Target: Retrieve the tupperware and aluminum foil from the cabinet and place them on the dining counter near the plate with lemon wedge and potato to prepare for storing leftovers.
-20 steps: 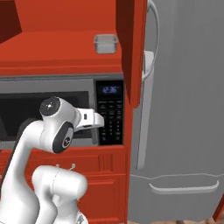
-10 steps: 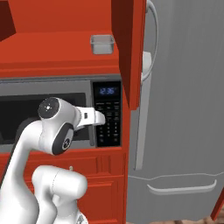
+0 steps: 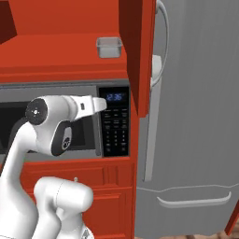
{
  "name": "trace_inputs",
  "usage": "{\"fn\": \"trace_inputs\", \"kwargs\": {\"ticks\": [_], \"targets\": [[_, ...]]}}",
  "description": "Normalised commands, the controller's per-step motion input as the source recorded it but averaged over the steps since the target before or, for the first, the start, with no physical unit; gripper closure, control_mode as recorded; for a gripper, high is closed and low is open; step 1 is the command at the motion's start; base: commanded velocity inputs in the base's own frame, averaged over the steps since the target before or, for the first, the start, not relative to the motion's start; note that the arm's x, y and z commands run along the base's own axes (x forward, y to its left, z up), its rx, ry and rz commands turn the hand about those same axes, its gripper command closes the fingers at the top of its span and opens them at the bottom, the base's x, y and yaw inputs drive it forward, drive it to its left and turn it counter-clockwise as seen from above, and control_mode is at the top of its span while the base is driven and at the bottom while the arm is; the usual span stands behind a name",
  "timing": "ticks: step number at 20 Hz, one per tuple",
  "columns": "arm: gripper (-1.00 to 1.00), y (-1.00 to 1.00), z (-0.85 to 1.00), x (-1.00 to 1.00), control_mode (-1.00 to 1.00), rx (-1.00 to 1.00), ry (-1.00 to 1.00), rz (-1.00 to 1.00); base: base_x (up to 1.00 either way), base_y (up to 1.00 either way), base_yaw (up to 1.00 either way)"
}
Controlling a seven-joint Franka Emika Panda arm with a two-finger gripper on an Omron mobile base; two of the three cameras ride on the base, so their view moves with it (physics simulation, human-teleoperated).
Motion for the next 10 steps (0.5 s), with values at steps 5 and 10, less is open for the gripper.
{"fn": "trace_inputs", "kwargs": {"ticks": [5,10], "targets": [[-1.00,0.26,1.00,0.16,-1.00,-0.04,-0.34,0.00,0.00,0.00,0.00],[-1.00,0.27,1.00,0.08,-1.00,-0.02,-0.24,0.00,0.00,0.00,0.00]]}}
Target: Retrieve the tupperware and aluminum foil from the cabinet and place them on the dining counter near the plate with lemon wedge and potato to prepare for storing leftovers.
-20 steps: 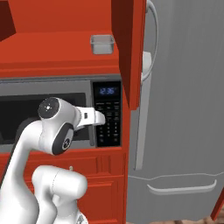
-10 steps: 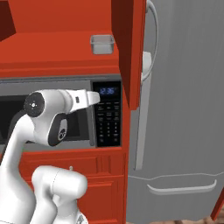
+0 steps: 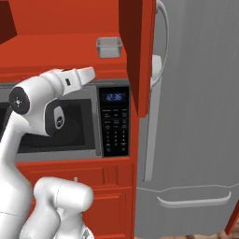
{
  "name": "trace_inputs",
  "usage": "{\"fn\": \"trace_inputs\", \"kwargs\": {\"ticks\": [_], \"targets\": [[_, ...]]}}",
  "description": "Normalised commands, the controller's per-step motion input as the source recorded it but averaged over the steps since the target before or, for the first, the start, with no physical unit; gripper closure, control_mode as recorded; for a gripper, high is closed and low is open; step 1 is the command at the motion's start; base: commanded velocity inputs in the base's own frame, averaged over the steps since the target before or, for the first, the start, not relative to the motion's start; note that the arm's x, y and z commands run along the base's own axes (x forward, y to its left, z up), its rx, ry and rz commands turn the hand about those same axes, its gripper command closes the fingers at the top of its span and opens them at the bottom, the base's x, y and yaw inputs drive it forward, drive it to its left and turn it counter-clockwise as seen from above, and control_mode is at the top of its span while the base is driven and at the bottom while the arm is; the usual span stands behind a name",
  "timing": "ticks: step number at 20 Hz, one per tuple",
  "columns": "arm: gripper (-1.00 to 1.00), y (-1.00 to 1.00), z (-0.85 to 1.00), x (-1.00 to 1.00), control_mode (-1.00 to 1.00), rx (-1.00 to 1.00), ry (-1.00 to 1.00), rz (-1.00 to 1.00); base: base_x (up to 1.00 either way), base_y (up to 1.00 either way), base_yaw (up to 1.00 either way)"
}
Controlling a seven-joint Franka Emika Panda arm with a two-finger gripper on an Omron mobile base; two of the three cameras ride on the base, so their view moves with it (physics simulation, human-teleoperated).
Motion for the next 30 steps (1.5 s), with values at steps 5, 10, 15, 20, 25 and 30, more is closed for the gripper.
{"fn": "trace_inputs", "kwargs": {"ticks": [5,10,15,20,25,30], "targets": [[-1.00,0.13,0.97,0.02,-1.00,0.01,0.02,0.00,0.00,0.00,0.00],[-1.00,0.03,0.38,0.03,-1.00,0.00,0.10,0.00,0.00,0.00,0.00],[-1.00,0.01,0.00,0.35,-1.00,-0.01,0.21,0.01,0.00,0.00,0.00],[-1.00,0.00,0.00,0.63,-1.00,0.05,0.18,0.04,0.00,0.00,0.00],[-1.00,0.00,0.00,0.71,-1.00,0.09,0.16,0.01,0.00,0.00,0.00],[-1.00,0.00,0.00,0.74,-1.00,0.13,0.15,0.00,0.00,0.00,0.00]]}}
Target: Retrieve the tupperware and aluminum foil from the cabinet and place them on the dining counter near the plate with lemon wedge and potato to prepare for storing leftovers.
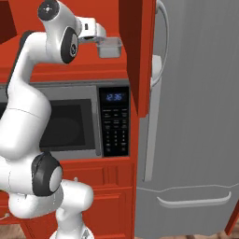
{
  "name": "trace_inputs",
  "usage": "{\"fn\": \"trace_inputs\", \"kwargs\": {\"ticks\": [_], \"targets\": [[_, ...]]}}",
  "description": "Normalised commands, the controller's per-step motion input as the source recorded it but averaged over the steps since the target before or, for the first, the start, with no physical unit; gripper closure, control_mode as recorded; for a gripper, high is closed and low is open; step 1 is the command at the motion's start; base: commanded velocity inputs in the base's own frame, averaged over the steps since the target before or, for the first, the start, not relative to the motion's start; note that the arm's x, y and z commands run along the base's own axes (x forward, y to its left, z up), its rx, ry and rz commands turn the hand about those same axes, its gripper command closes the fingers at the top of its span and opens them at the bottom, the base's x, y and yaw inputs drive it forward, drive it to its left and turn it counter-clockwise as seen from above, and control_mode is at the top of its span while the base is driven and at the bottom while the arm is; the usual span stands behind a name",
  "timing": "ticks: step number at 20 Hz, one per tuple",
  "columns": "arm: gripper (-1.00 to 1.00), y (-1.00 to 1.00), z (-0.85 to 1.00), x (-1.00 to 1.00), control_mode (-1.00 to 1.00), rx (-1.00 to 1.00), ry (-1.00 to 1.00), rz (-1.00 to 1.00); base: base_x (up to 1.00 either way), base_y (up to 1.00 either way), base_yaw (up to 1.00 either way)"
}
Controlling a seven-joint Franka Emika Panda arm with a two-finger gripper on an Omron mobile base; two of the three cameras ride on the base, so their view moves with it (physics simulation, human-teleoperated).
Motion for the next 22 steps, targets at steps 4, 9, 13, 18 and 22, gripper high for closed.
{"fn": "trace_inputs", "kwargs": {"ticks": [4,9,13,18,22], "targets": [[-1.00,-0.01,-0.01,0.68,-1.00,0.10,0.12,0.00,0.00,0.00,0.00],[-1.00,0.00,-0.10,0.60,-1.00,0.02,0.01,0.00,0.00,0.00,0.00],[-1.00,-0.02,-0.27,0.54,-1.00,0.00,0.00,0.00,0.00,0.00,0.00],[-1.00,-0.03,-0.35,0.50,-1.00,0.00,0.00,0.00,0.00,0.00,0.00],[-1.00,-0.09,-0.15,0.44,-1.00,0.00,0.00,0.01,0.00,0.00,0.00]]}}
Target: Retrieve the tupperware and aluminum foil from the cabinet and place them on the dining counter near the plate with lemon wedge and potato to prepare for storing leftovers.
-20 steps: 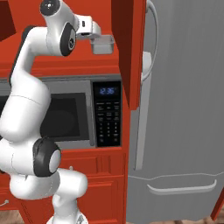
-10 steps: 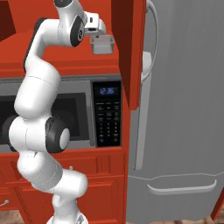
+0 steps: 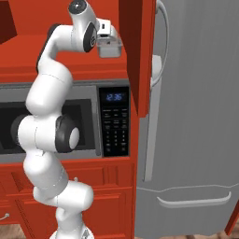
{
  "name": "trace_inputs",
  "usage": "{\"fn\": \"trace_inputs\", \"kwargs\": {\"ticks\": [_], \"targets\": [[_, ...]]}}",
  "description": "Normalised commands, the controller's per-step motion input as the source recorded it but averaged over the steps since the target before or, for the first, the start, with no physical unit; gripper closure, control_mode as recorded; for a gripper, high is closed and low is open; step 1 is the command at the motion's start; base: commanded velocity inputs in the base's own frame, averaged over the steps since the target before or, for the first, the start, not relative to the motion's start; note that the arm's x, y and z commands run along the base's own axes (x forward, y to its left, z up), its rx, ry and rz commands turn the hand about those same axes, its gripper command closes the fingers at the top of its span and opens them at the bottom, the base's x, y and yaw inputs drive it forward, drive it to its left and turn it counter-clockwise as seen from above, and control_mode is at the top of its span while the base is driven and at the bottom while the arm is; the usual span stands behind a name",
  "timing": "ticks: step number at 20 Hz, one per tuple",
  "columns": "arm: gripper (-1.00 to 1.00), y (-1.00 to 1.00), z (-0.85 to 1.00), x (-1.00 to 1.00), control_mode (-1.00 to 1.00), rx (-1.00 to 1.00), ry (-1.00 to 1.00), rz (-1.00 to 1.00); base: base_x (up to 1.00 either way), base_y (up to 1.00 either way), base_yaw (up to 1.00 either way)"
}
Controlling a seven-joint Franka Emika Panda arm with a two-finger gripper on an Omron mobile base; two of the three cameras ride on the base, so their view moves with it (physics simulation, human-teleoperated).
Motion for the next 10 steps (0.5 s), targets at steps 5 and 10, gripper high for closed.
{"fn": "trace_inputs", "kwargs": {"ticks": [5,10], "targets": [[-1.00,-0.03,-0.01,0.28,-1.00,0.00,-0.01,0.01,0.00,0.00,0.00],[-1.00,0.00,0.00,0.20,-1.00,-0.03,-0.03,0.02,0.00,0.00,0.00]]}}
